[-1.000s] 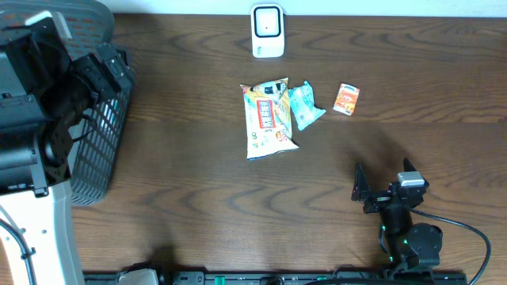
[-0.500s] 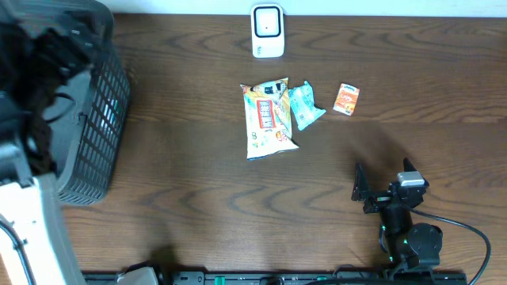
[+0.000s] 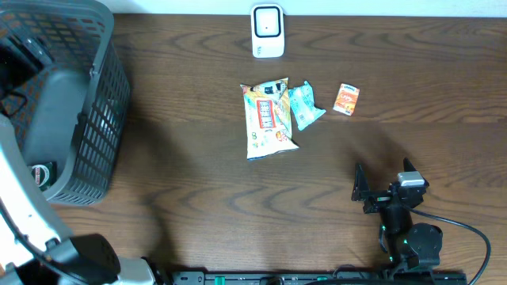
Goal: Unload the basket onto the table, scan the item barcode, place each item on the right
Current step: 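Reach the left gripper back into the basket toward the green tissue pack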
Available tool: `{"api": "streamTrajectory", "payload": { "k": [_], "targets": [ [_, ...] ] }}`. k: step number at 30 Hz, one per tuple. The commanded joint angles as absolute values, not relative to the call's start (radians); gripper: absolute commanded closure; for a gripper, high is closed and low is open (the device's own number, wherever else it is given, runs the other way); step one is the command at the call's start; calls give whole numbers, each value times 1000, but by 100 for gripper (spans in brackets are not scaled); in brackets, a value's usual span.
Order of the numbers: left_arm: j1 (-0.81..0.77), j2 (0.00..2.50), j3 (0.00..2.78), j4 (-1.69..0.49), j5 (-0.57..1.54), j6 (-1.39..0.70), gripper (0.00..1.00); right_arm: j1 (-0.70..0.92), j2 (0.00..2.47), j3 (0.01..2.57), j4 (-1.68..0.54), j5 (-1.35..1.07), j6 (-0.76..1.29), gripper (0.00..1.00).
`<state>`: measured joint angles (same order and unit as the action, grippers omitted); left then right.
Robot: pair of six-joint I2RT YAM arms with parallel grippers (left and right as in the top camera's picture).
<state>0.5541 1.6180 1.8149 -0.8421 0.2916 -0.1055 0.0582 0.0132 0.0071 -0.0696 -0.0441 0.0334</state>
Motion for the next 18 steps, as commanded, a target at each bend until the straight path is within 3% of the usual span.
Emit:
{"api": "streamTrajectory", "payload": {
  "k": [1, 4, 15, 18],
  "targets": [
    [560, 1682, 1836, -892, 257, 71, 2, 51, 13, 6, -75, -36, 40, 1],
    [567, 1740, 1836, -939, 300, 186, 3, 51, 13, 6, -75, -36, 40, 1],
    [720, 1983, 1836, -958, 683, 197, 2, 51, 13, 6, -75, -36, 40, 1],
    [737, 2010, 1836, -992, 752, 283, 2, 51, 13, 6, -75, -36, 40, 1]
  ]
}}
